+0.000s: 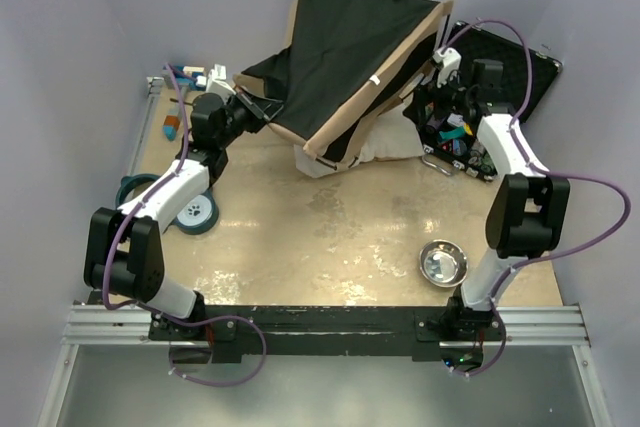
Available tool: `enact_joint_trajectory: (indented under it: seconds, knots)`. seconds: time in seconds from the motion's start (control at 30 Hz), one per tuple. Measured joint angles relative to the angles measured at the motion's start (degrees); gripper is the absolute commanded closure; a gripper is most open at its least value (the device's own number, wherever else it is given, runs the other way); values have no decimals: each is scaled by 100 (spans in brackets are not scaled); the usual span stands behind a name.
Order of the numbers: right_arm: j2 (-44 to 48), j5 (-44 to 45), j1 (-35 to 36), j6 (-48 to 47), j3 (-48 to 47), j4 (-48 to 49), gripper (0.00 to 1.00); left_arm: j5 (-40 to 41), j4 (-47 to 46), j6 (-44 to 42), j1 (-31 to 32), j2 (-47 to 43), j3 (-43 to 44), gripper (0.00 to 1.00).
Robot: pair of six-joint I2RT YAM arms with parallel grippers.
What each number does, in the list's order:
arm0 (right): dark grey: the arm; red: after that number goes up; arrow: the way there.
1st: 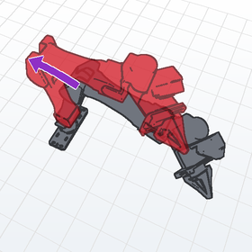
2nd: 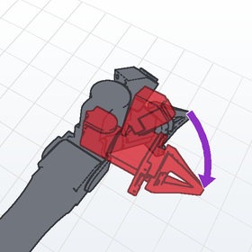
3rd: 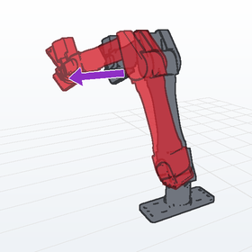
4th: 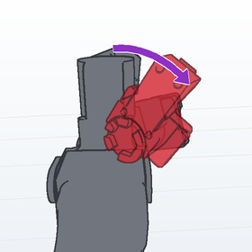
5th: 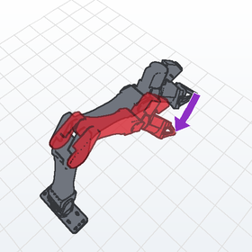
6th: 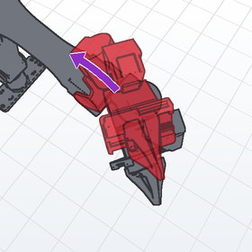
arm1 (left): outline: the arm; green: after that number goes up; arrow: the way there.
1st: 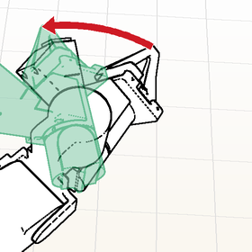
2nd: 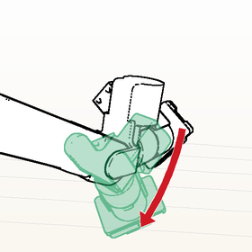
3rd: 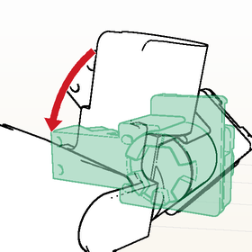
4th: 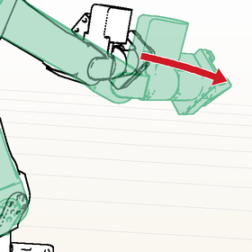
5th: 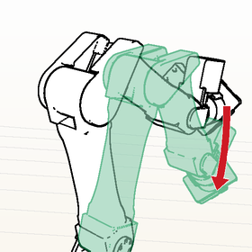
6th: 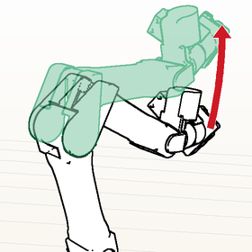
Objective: Set up the pet tent
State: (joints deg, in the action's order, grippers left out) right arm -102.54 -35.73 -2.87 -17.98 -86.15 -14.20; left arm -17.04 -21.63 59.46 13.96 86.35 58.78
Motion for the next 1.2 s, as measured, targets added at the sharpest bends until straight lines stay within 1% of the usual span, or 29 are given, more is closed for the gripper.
enact_joint_trajectory:
  seconds: [0.17,0.27,0.33,0.43,0.47,0.53,0.63,0.7,0.77,0.87,0.93,1.07,1.2]
  knots:
    - [695,-444,-210,-229,586,111,2,109,39,9,0,-2,22,100]
    - [1200,-498,-273,-450,656,-98,2,144,79,50,4,-7,72,100]
    - [1683,-472,-278,-684,903,-271,2,186,114,98,7,-26,107,100]
    - [2485,-363,-236,-1152,1519,-850,2,227,149,151,7,-52,144,100]
    - [2723,-297,-225,-1362,1665,-1200,1,234,162,166,7,-57,153,100]
    - [3012,-297,-203,-1631,1709,-1698,2,256,175,208,7,-66,157,100]
    - [3556,-509,-153,-1648,1596,-1982,1,302,295,260,7,-83,199,100]
    - [3974,-584,120,-1322,1307,-1801,1,343,380,275,13,-92,236,100]
    - [4253,-393,966,-935,850,-1449,1,385,417,280,35,-107,273,100]
    - [4218,35,2448,-549,17,-942,2,428,503,284,111,-162,310,100]
    - [4068,411,2835,-476,-431,-761,2,435,533,278,170,-201,328,100]
    - [3477,1351,2903,-503,-955,-417,1,396,581,166,273,-321,330,100]
    - [2660,1506,2924,-503,-1115,-243,2,437,664,-262,439,-535,330,100]
